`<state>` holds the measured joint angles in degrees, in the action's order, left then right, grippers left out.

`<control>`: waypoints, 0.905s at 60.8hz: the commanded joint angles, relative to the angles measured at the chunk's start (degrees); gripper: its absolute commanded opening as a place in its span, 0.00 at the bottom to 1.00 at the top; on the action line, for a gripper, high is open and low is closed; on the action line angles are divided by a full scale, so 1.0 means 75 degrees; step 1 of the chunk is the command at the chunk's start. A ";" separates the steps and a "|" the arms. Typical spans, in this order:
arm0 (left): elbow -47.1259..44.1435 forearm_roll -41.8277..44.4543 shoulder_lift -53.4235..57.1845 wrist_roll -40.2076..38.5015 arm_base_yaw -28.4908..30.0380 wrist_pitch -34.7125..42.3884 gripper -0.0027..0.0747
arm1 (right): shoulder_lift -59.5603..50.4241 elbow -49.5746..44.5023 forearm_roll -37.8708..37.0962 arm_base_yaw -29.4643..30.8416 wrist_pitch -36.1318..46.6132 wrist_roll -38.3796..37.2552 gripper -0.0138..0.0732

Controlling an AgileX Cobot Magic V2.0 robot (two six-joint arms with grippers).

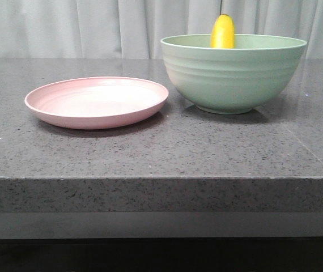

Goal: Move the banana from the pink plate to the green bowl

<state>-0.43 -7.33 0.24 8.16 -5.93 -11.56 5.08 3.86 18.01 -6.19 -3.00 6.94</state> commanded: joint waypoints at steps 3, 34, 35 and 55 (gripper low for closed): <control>-0.0019 -0.0032 0.0143 -0.0060 0.0010 0.0667 0.01 | -0.0409 -0.0410 -0.0180 0.0629 0.0504 -0.0230 0.08; -0.0019 -0.0032 0.0143 -0.0060 0.0010 0.0667 0.01 | -0.0936 -0.0728 -0.0626 0.0841 -0.0139 -0.0422 0.08; -0.0019 -0.0032 0.0143 -0.0060 0.0010 0.0667 0.01 | -0.0936 -0.0728 -0.0620 0.0841 -0.0139 -0.0422 0.08; -0.0019 -0.0032 0.0143 -0.0060 0.0010 0.0667 0.01 | -0.0936 -0.0728 -0.0594 0.0841 -0.0139 -0.0465 0.08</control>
<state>-0.43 -7.33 0.24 8.16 -5.93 -11.56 -0.63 -1.50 13.94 -0.23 -8.20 3.70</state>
